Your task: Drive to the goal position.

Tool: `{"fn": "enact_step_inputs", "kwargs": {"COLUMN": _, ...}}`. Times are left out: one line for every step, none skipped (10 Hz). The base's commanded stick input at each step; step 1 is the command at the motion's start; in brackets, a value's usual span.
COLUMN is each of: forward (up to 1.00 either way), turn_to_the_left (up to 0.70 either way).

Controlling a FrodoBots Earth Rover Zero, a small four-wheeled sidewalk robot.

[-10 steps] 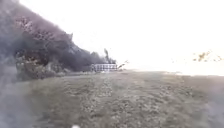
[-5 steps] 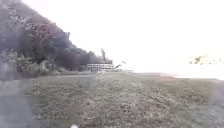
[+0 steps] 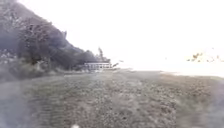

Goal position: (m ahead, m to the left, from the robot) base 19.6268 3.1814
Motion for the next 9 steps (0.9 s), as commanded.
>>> {"fn": "enact_step_inputs", "kwargs": {"forward": 0.45, "turn_to_the_left": 0.00}}
{"fn": "enact_step_inputs", "kwargs": {"forward": 0.45, "turn_to_the_left": 0.00}}
{"fn": "enact_step_inputs", "kwargs": {"forward": 0.45, "turn_to_the_left": 0.00}}
{"fn": "enact_step_inputs", "kwargs": {"forward": 0.45, "turn_to_the_left": 0.00}}
{"fn": "enact_step_inputs", "kwargs": {"forward": 0.45, "turn_to_the_left": 0.15}}
{"fn": "enact_step_inputs", "kwargs": {"forward": 0.45, "turn_to_the_left": 0.24}}
{"fn": "enact_step_inputs", "kwargs": {"forward": 0.45, "turn_to_the_left": 0.19}}
{"fn": "enact_step_inputs", "kwargs": {"forward": 0.45, "turn_to_the_left": 0.07}}
{"fn": "enact_step_inputs", "kwargs": {"forward": 0.45, "turn_to_the_left": 0.00}}
